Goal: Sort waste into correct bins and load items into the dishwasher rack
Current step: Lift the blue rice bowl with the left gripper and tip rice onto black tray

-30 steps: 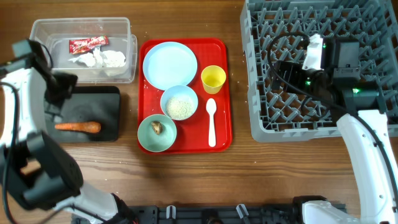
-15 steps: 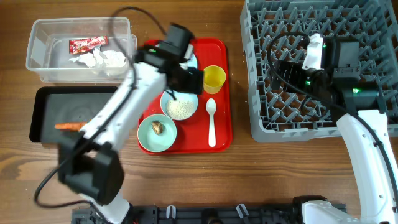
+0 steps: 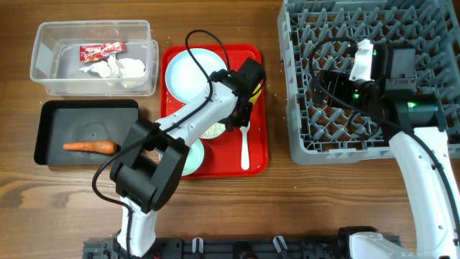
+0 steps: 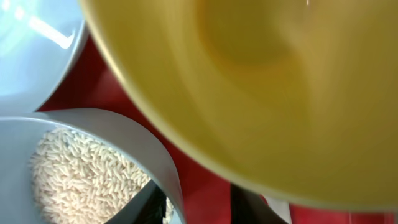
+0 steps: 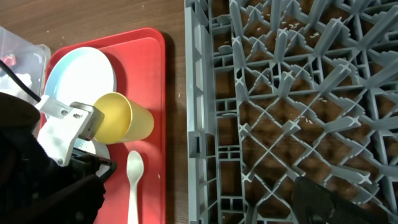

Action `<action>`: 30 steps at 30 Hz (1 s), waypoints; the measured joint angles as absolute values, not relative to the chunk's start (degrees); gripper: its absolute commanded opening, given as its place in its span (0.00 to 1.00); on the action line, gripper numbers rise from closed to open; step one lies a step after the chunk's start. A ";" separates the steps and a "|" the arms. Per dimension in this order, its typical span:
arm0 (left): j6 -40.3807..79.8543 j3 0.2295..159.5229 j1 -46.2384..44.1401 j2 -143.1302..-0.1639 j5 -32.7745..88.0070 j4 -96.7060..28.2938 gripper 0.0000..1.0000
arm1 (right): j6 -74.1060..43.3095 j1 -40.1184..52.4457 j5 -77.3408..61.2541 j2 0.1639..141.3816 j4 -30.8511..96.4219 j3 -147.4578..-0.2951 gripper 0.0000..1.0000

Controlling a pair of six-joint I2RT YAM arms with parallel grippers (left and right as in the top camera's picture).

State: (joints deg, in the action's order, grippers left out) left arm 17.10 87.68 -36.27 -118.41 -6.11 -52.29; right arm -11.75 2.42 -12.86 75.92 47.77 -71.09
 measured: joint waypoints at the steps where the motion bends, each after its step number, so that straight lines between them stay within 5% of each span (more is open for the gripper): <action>1: 17.37 86.72 -36.27 -118.41 -6.24 -52.03 0.09 | -11.75 2.42 -12.86 75.92 47.77 -71.09 1.00; 14: 20.51 86.26 -36.10 -116.95 -7.38 -55.70 0.04 | -11.75 2.42 -12.86 75.92 48.64 -71.09 1.00; 20: 23.38 90.30 -31.81 -103.02 -3.62 -60.49 0.04 | -11.75 2.42 -12.86 75.92 48.64 -71.09 1.00; 30: 14.35 86.15 11.25 -97.06 19.42 -71.70 0.04 | -11.75 2.42 -12.86 75.92 48.60 -71.09 1.00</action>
